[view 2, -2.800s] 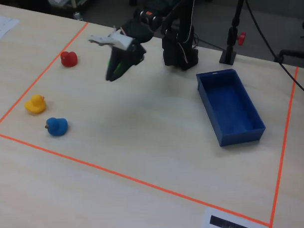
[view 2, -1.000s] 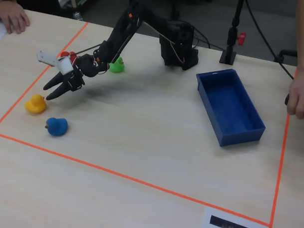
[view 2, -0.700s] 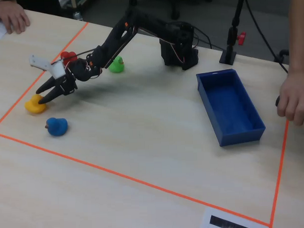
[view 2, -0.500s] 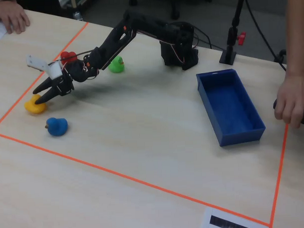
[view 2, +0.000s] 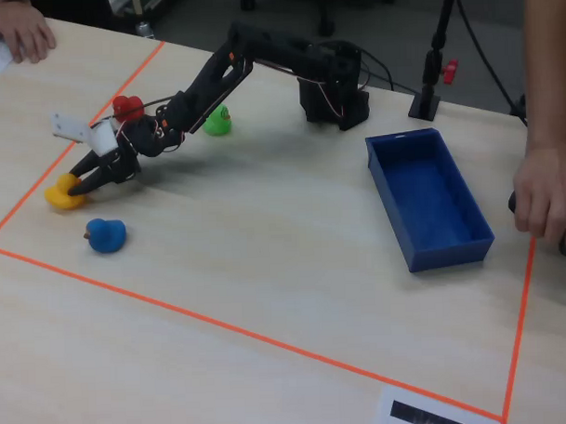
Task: Grasp yellow duck and put it into box.
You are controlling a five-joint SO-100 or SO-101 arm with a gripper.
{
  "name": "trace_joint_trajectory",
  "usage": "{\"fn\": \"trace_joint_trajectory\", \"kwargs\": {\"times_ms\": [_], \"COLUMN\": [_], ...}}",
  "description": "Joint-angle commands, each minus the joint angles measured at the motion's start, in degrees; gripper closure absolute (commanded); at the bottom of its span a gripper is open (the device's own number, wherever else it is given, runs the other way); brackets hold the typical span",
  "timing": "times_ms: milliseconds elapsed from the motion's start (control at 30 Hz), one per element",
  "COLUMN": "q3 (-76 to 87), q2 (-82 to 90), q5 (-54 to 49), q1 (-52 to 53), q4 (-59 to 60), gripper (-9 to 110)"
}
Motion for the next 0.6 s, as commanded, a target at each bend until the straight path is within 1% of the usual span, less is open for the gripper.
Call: {"fn": "trace_joint_trajectory", "kwargs": {"times_ms": [0,400,433,467,567], "q3": [-3.3,-3.0,-4.4,-7.3,-22.2], "q2": [2.2,5.9,6.3,7.1,9.3], "q5": [-0.6,5.6,6.9,9.2,16.7], "q1": [0.3,0.5,0.6,0.6,-0.4], "q4": [5.2,6.4,8.8,14.0,37.4], "gripper": [101,101,101,101,101]}}
